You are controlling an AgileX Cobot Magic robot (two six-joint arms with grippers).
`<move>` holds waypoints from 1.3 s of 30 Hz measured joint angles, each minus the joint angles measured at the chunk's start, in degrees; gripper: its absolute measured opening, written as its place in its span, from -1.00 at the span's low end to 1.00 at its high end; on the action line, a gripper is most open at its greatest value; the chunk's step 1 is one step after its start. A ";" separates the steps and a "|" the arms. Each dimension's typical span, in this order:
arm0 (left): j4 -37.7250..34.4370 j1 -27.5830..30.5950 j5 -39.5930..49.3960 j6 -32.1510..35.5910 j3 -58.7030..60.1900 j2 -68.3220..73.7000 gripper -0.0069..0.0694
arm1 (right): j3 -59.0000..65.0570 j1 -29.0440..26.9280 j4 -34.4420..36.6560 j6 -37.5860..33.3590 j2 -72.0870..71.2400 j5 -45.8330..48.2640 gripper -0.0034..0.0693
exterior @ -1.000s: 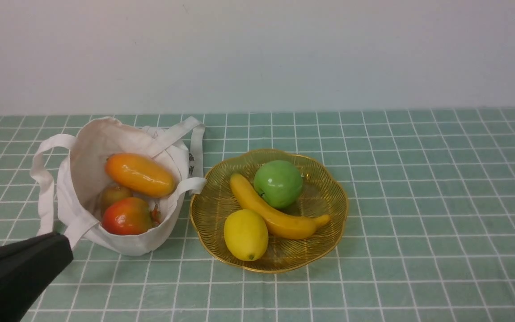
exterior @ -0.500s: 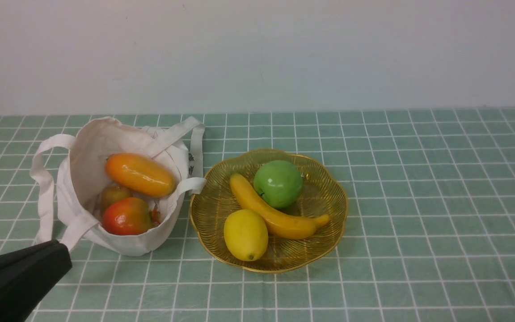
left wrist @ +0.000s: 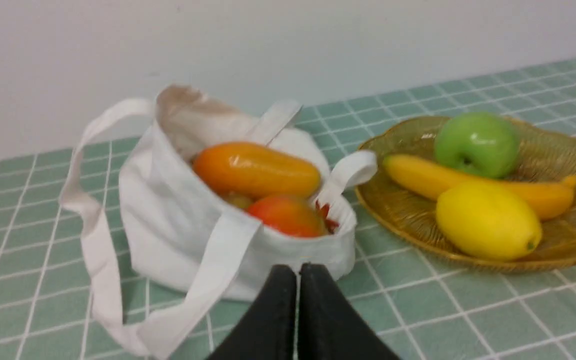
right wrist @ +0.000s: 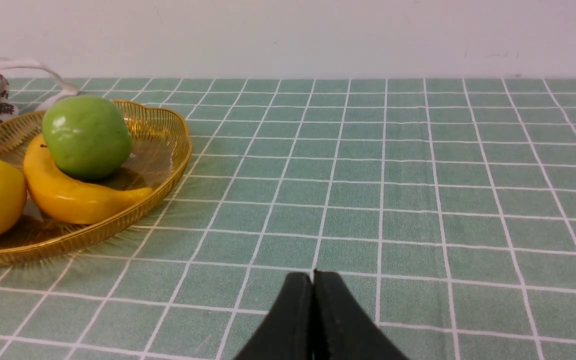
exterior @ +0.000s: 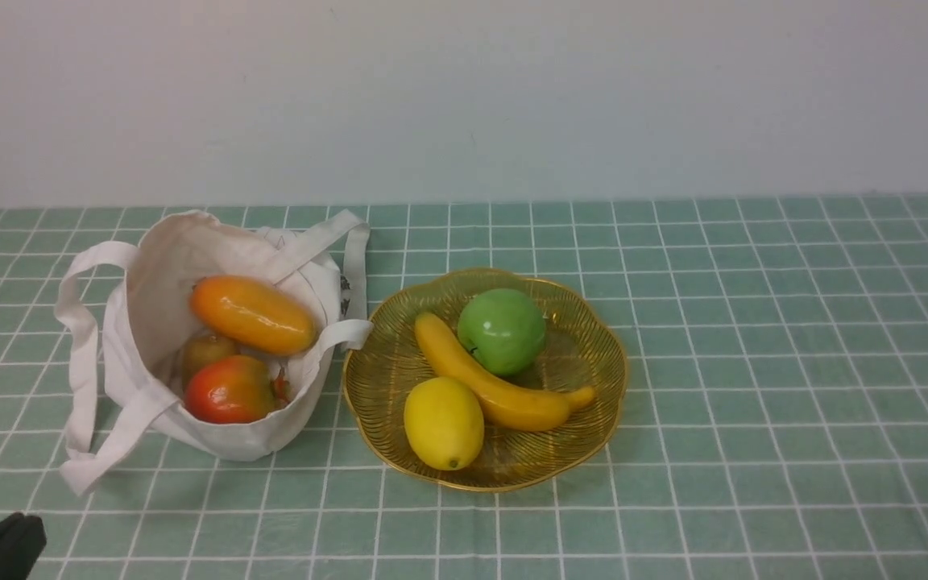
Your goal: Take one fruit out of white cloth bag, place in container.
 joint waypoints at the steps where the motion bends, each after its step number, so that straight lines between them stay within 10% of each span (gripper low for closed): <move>1: 0.79 0.00 0.00 -1.45 1.15 -1.08 -0.84 | 0.00 0.00 0.00 0.00 0.00 0.00 -0.95; 39: 2.42 10.06 4.18 -5.48 6.27 -5.67 -0.84 | 0.00 0.00 0.00 0.00 0.00 0.00 -0.95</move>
